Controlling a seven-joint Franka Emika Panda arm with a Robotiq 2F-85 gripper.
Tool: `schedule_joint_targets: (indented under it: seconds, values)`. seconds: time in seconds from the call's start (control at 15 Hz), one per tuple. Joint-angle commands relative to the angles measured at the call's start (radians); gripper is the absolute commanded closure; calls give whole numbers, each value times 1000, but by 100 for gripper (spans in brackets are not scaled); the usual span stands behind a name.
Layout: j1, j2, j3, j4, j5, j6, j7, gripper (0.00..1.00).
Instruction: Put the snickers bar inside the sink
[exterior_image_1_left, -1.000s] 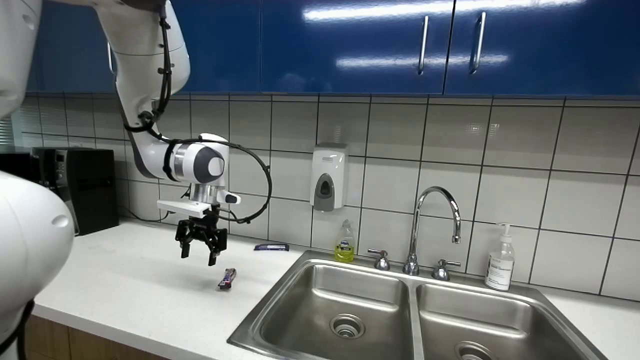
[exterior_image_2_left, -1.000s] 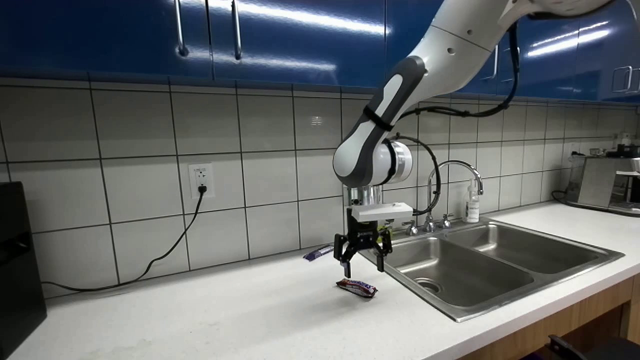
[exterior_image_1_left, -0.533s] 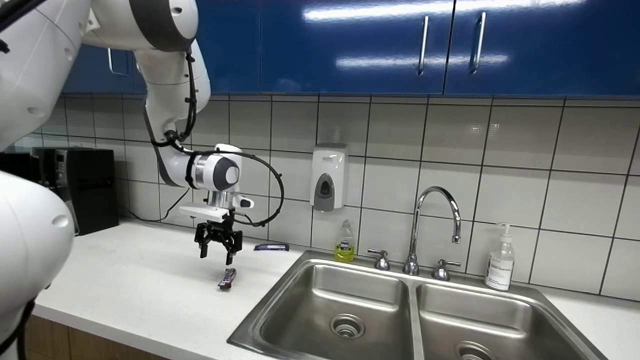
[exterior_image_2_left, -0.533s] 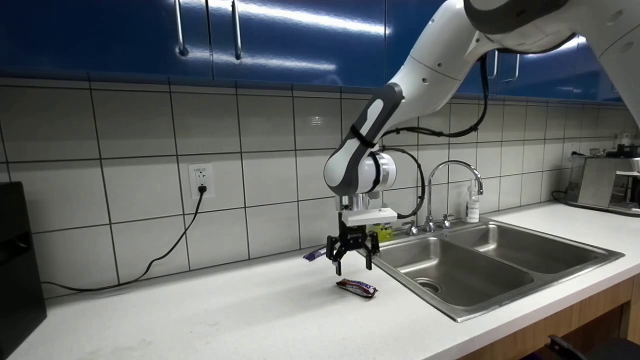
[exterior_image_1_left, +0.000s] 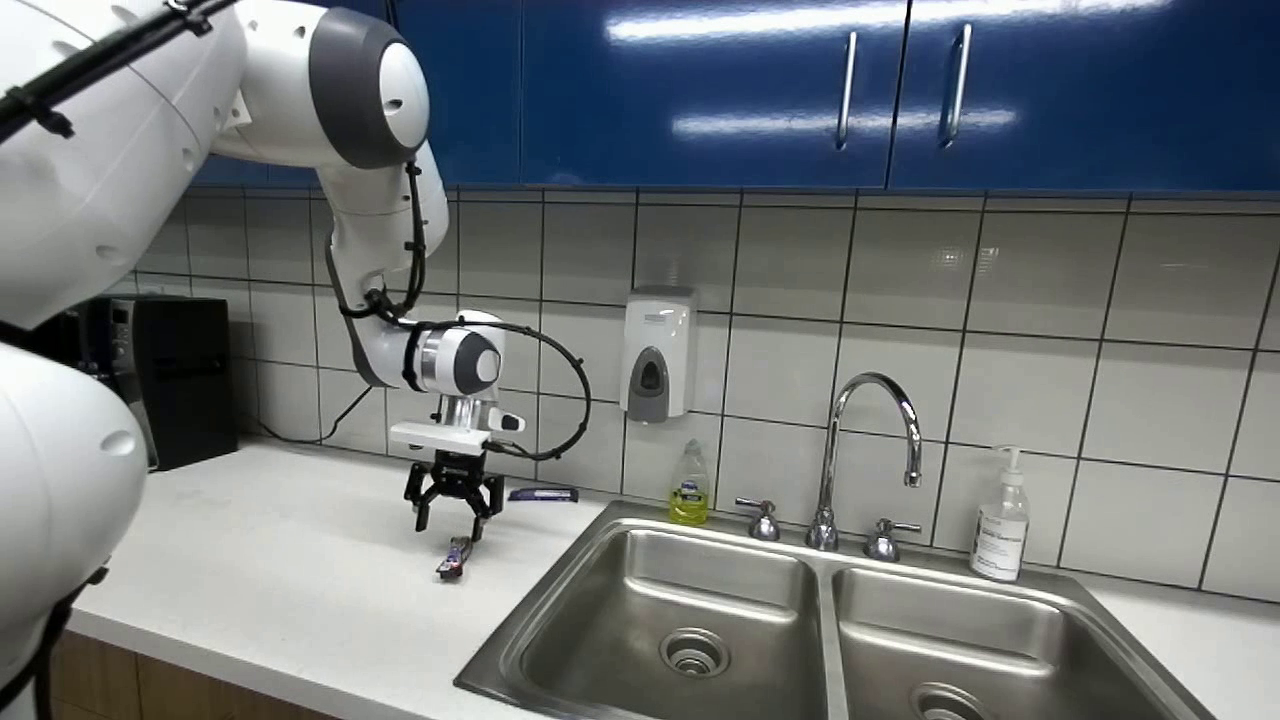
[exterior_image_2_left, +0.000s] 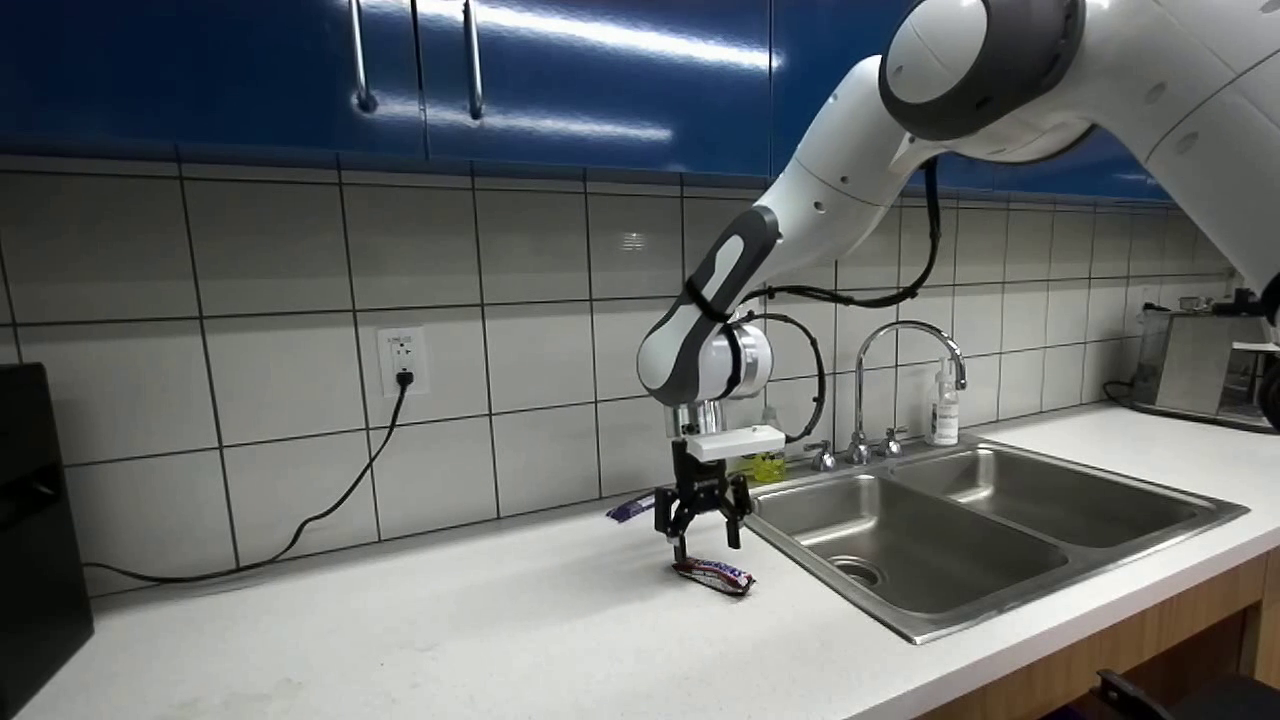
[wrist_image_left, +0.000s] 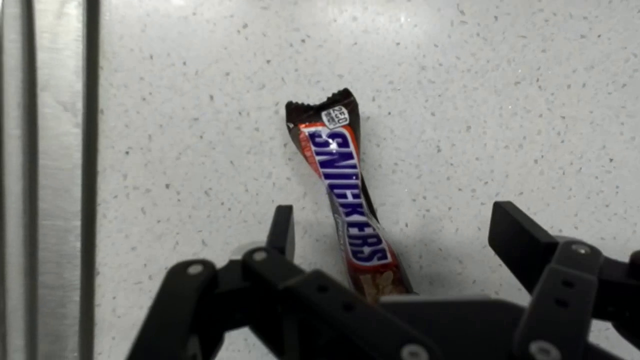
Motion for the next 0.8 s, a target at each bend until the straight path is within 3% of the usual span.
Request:
schedule_joint_targets:
  seconds: [0.0,0.73]
  values:
    - [-23,34,6,63,-16,-50,-67,0]
    - [-64,20,24,5,22,43,-141,0]
